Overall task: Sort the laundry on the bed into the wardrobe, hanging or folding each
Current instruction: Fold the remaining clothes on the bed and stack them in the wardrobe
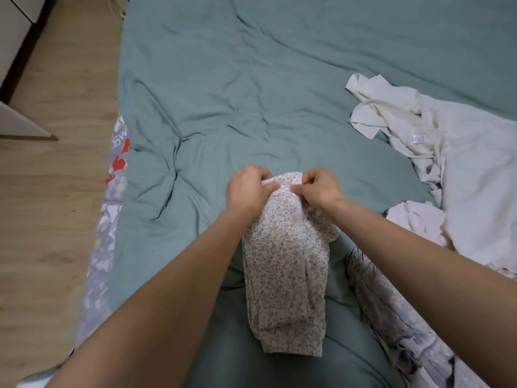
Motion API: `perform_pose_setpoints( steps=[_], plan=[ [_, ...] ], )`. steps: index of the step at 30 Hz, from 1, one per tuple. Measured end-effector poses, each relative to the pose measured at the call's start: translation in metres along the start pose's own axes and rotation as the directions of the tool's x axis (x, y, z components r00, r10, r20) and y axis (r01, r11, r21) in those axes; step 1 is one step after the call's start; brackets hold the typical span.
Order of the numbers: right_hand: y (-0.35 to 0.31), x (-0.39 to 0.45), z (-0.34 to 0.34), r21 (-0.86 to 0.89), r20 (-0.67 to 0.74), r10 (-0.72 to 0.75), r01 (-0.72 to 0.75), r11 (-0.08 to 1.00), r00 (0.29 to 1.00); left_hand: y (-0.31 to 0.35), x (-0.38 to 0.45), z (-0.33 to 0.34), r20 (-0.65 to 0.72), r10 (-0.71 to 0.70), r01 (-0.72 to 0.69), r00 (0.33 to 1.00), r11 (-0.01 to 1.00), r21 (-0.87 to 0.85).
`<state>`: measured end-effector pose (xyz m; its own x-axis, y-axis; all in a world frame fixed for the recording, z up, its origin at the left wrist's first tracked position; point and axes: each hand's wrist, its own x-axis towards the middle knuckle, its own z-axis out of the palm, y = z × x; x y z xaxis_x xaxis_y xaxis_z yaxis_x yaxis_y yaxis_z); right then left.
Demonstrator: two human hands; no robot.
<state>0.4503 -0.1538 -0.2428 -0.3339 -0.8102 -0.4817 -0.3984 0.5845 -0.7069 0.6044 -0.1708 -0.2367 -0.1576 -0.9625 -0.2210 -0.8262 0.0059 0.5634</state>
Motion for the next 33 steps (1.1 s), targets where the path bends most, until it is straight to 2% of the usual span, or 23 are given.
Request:
perform_pose_setpoints(
  steps=[2,4,6,7,8,9,10,11,12,13,14,15,16,17,19,20,21,22,24,26,29,31,33],
  plan=[
    [0.0,0.007,-0.003,-0.042,-0.098,-0.05,0.046,0.998,0.994,-0.002,0.001,0.001,-0.015,-0.018,0.018,1.0,1.0,0.001],
    [0.002,0.004,-0.003,-0.13,-0.249,-0.162,0.133,0.983,0.955,-0.004,0.001,0.002,-0.063,-0.027,0.025,0.998,0.999,-0.024],
    [0.008,-0.01,0.002,-0.304,-0.25,-0.401,0.321,0.897,0.882,-0.009,-0.002,0.004,-0.125,0.003,-0.001,0.992,1.0,0.018],
    [0.015,-0.018,0.007,-0.442,-0.135,-0.564,0.46,0.77,0.814,-0.012,-0.004,0.005,-0.15,0.034,-0.022,0.988,0.997,0.077],
    [0.025,-0.024,0.011,-0.552,0.058,-0.689,0.598,0.581,0.723,-0.015,-0.007,0.006,-0.156,0.058,-0.036,0.986,0.99,0.137],
    [0.036,-0.027,0.016,-0.602,0.278,-0.732,0.706,0.373,0.623,-0.019,-0.009,0.008,-0.142,0.056,-0.031,0.988,0.985,0.173],
    [0.048,-0.028,0.017,-0.617,0.45,-0.697,0.758,0.211,0.559,-0.023,-0.01,0.011,-0.121,0.024,-0.001,0.992,0.982,0.188],
    [0.059,-0.025,0.016,-0.64,0.542,-0.628,0.758,0.122,0.558,-0.028,-0.01,0.014,-0.101,-0.021,0.04,0.995,0.982,0.183],
    [0.067,-0.023,0.014,-0.69,0.542,-0.569,0.714,0.12,0.619,-0.032,-0.008,0.015,-0.083,-0.066,0.079,0.994,0.983,0.163],
    [0.072,-0.022,0.01,-0.751,0.456,-0.516,0.625,0.214,0.725,-0.035,-0.004,0.016,-0.072,-0.1,0.109,0.992,0.986,0.126],
    [0.072,-0.022,0.006,-0.784,0.301,-0.506,0.512,0.352,0.809,-0.038,-0.001,0.017,-0.068,-0.123,0.129,0.99,0.988,0.084],
    [0.07,-0.022,0.002,-0.767,0.164,-0.525,0.443,0.465,0.835,-0.04,0.003,0.018,-0.067,-0.141,0.144,0.988,0.989,0.041],
    [0.069,-0.022,0.001,-0.746,0.107,-0.574,0.447,0.494,0.812,-0.042,0.006,0.017,-0.061,-0.157,0.158,0.986,0.987,0.0],
    [0.067,-0.025,0.001,-0.721,0.193,-0.6,0.527,0.449,0.776,-0.043,0.008,0.017,-0.05,-0.161,0.159,0.986,0.987,-0.036],
    [0.076,-0.02,0.001,-0.704,0.449,-0.545,0.656,0.271,0.707,-0.044,0.008,0.017,-0.026,-0.185,0.179,0.982,0.972,-0.149],
    [0.08,-0.014,-0.001,-0.739,0.438,-0.487,0.612,0.283,0.755,-0.044,0.007,0.017,-0.017,-0.224,0.215,0.974,0.951,-0.224],
    [0.08,-0.009,-0.003,-0.772,0.322,-0.476,0.518,0.369,0.819,-0.046,0.008,0.018,-0.008,-0.26,0.246,0.965,0.92,-0.306],
    [0.078,-0.004,-0.007,-0.768,0.192,-0.498,0.446,0.459,0.845,-0.049,0.008,0.018,0.008,-0.3,0.28,0.954,0.882,-0.378],
    [0.065,0.003,-0.01,-0.707,0.083,-0.602,0.472,0.526,0.794,-0.051,0.009,0.014,0.047,-0.321,0.308,0.946,0.841,-0.445],
    [0.045,0.009,-0.01,-0.645,0.135,-0.646,0.561,0.518,0.751,-0.049,0.01,0.008,0.102,-0.264,0.282,0.959,0.85,-0.446],
    [0.019,0.022,-0.004,-0.645,0.312,-0.502,0.568,0.512,0.807,-0.042,0.012,0.001,0.224,-0.189,0.269,0.956,0.87,-0.413],
    [0.009,0.027,-0.001,-0.72,0.36,-0.451,0.551,0.422,0.816,-0.036,0.013,-0.001,0.217,-0.199,0.273,0.956,0.871,-0.409],
    [0.0,0.031,-0.002,-0.804,0.291,-0.527,0.503,0.318,0.798,-0.029,0.011,-0.001,0.198,-0.273,0.337,0.941,0.74,-0.582]
  ],
)
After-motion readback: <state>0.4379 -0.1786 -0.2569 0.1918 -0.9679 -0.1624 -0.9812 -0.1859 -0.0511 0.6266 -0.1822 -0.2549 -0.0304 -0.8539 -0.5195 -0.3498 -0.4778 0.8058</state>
